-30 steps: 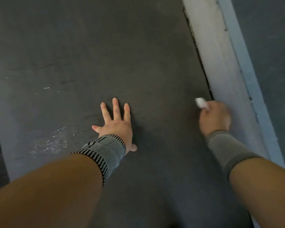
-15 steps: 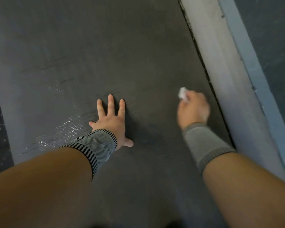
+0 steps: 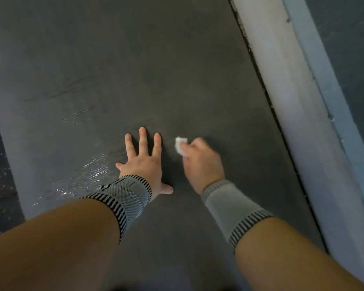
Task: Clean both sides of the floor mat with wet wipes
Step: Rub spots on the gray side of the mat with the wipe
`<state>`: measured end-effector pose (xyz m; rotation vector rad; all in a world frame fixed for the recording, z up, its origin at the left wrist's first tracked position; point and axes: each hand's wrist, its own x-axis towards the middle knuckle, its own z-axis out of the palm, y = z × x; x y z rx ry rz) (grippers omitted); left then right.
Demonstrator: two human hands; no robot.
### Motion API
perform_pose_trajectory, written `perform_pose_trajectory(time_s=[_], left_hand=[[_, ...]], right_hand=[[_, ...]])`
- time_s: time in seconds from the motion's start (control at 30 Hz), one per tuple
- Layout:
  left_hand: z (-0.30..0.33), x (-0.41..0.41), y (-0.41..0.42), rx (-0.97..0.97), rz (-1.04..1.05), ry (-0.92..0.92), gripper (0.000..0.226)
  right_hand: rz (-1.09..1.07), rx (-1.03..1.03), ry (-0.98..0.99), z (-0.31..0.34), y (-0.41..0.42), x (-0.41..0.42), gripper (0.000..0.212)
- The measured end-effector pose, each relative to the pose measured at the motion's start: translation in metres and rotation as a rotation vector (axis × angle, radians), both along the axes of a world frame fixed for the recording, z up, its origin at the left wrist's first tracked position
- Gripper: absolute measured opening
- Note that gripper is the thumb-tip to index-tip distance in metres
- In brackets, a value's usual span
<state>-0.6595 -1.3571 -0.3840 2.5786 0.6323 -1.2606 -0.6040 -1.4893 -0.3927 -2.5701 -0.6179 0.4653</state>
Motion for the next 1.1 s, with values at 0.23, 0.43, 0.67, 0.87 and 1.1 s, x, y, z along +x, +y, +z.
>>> perform_pose_trajectory(time_s=[0.23,0.43,0.67,0.87,1.1], left_hand=[[-0.004,-0.004,0.003,-0.011,0.0,-0.053,0.144],[-0.006,-0.009,0.007,-0.044,-0.007,-0.134,0.142],[-0.002,-0.058,0.043,-0.061,-0.032,-0.3,0.119],[-0.005,-0.132,0.098,0.092,0.063,-0.297,0.113],[-0.011,-0.136,0.106,0.019,0.109,-0.29,0.115]], right_hand=[[-0.532,-0.229,-0.181,-0.007,-0.063,0.052,0.019],[0.156,-0.06,-0.016,-0.005,0.015,-0.02,0.026],[-0.243,-0.121,-0.063,-0.006,0.035,-0.05,0.022],[-0.135,-0.076,-0.132,-0.012,0.042,-0.061,0.022],[-0.07,-0.046,0.004,-0.009,0.092,-0.113,0.024]])
